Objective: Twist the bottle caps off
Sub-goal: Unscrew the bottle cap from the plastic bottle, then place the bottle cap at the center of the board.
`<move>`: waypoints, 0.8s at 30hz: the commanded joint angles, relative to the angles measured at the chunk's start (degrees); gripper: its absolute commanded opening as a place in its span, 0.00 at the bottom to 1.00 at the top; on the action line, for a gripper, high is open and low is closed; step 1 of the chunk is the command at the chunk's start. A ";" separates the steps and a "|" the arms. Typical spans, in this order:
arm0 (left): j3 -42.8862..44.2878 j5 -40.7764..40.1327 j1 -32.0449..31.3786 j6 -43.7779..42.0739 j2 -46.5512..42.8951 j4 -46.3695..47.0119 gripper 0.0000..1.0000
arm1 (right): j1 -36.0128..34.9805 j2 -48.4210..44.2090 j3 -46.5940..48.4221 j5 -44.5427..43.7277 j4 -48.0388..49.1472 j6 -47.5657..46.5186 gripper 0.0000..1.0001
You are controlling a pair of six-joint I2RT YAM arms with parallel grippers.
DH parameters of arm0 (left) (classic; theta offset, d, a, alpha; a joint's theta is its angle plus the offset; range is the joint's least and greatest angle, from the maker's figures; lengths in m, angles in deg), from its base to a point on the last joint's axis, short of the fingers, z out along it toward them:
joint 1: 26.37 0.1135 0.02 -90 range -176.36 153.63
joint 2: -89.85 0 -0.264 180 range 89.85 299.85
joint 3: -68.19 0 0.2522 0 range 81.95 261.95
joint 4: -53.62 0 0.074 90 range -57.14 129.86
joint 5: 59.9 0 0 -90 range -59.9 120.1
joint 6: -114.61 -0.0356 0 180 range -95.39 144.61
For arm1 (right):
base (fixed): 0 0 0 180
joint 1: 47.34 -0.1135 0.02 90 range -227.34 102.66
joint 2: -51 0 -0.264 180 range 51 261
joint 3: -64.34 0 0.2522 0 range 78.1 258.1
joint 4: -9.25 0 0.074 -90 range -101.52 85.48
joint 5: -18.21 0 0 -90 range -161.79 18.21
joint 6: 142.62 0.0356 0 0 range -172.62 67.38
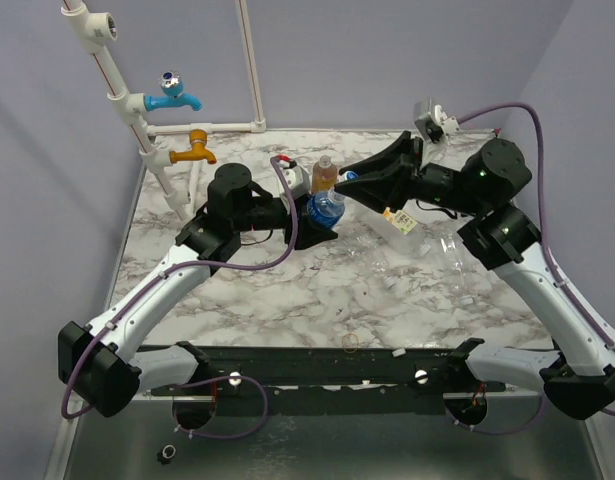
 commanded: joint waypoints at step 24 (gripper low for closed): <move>-6.41 -12.22 3.37 2.37 -6.34 -1.40 0.00 | -0.11 -2.48 -32.43 -7.49 0.42 -2.49 0.06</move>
